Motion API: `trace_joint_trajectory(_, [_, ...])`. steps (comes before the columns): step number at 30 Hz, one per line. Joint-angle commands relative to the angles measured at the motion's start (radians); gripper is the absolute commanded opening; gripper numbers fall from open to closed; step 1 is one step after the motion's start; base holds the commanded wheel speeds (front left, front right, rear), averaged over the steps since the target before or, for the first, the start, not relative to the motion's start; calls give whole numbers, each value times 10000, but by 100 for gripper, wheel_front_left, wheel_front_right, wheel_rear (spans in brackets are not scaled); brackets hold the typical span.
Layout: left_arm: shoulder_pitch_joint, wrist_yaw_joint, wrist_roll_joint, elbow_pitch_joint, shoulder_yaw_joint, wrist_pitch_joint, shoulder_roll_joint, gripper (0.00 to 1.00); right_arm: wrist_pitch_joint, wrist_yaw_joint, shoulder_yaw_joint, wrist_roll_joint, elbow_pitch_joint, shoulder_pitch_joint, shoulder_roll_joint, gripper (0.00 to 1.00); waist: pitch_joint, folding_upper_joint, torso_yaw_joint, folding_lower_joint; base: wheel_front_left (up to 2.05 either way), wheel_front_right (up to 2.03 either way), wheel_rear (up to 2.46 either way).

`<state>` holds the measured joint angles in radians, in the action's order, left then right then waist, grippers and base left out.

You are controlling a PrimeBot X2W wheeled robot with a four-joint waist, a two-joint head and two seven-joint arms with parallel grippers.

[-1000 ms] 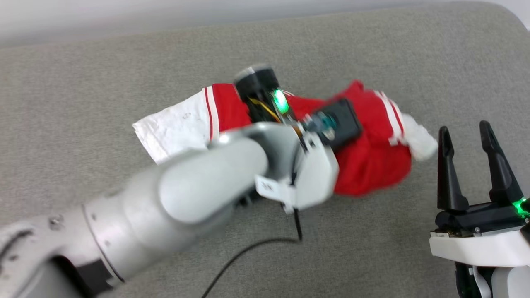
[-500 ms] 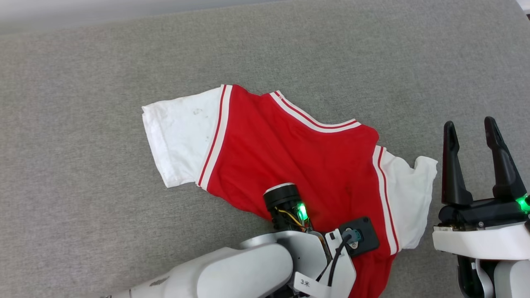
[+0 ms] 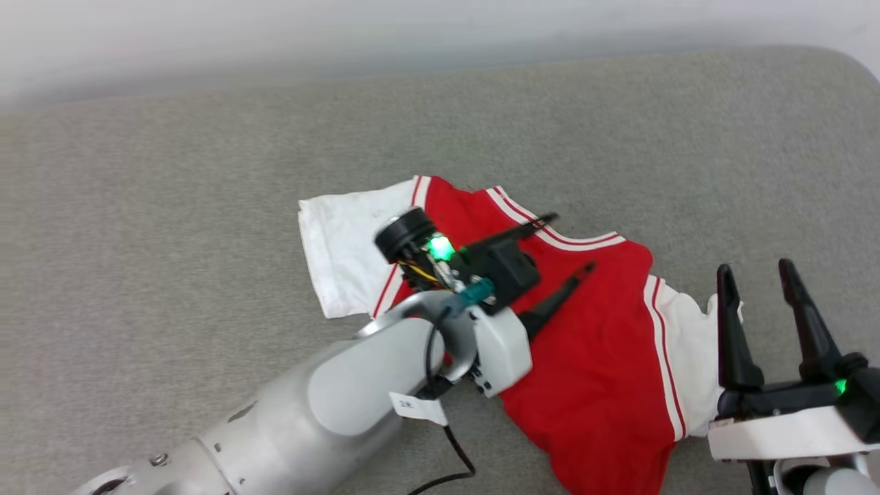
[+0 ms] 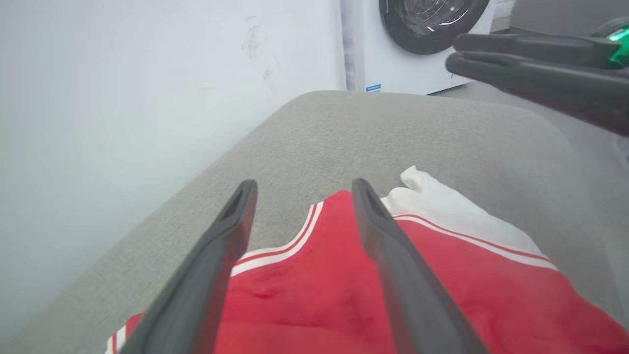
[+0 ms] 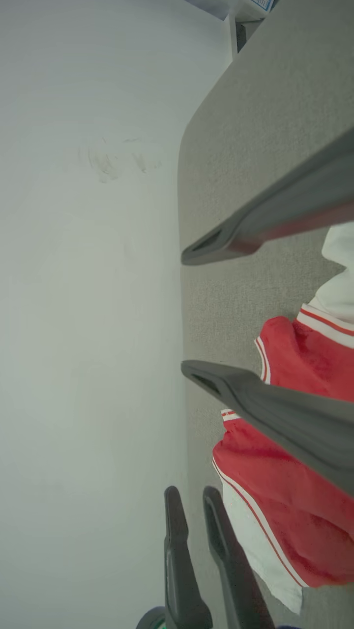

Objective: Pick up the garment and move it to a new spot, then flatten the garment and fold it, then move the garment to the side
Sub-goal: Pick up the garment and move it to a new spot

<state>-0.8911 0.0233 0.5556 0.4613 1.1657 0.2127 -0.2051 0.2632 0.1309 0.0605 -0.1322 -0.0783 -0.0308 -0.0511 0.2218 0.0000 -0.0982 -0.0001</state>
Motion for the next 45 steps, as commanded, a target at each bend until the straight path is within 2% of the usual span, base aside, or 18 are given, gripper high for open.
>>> trace_joint_trajectory(1, [262,-294,-4,129,-269,254,-53,100,24,-5,12,121,103,169,17,100,-350,0,330,1,0,0,0])
trace_joint_trajectory(5, [720,-1106,-33,166,-1163,512,-365,100,24,-5,86,224,320,406,17,100,-638,0,592,1,0,0,0])
trace_joint_trajectory(11, [1998,-2154,-653,-1118,-3101,533,-984,100,24,-5,189,294,535,685,17,100,-984,0,895,1,0,0,0])
trace_joint_trajectory(19, [4361,-2954,-1686,-2509,-5621,526,-1475,100,24,-5,235,284,764,988,17,100,-1383,0,1221,1,0,0,0])
trace_joint_trajectory(20, [4361,-2954,-1686,-2509,-5621,526,-1475,100,24,-5,235,284,764,988,17,100,-1383,0,1221,1,0,0,0])
trace_joint_trajectory(23, [5338,-3115,-2018,-2910,-6491,527,-1449,100,24,-5,240,229,818,1106,18,100,-1549,0,1307,1,0,0,0])
trace_joint_trajectory(28, [6802,-2949,-2373,-3410,-7894,527,-1217,100,24,-5,233,93,859,1277,17,100,-1836,0,1410,1,0,0,0])
trace_joint_trajectory(33, [7951,-2380,-2762,-3732,-8817,528,-850,100,24,-5,262,-178,853,1399,15,100,-2080,0,1449,1,0,0,0])
trace_joint_trajectory(38, [8737,-1853,-3153,-3861,-9458,528,-418,100,24,-5,282,-386,820,1511,17,100,-2204,0,1407,1,0,0,0])
trace_joint_trajectory(45, [9368,-1342,-3699,-3880,-10147,528,183,100,24,-5,307,-451,807,1632,17,100,-2308,0,1361,1,0,0,0])
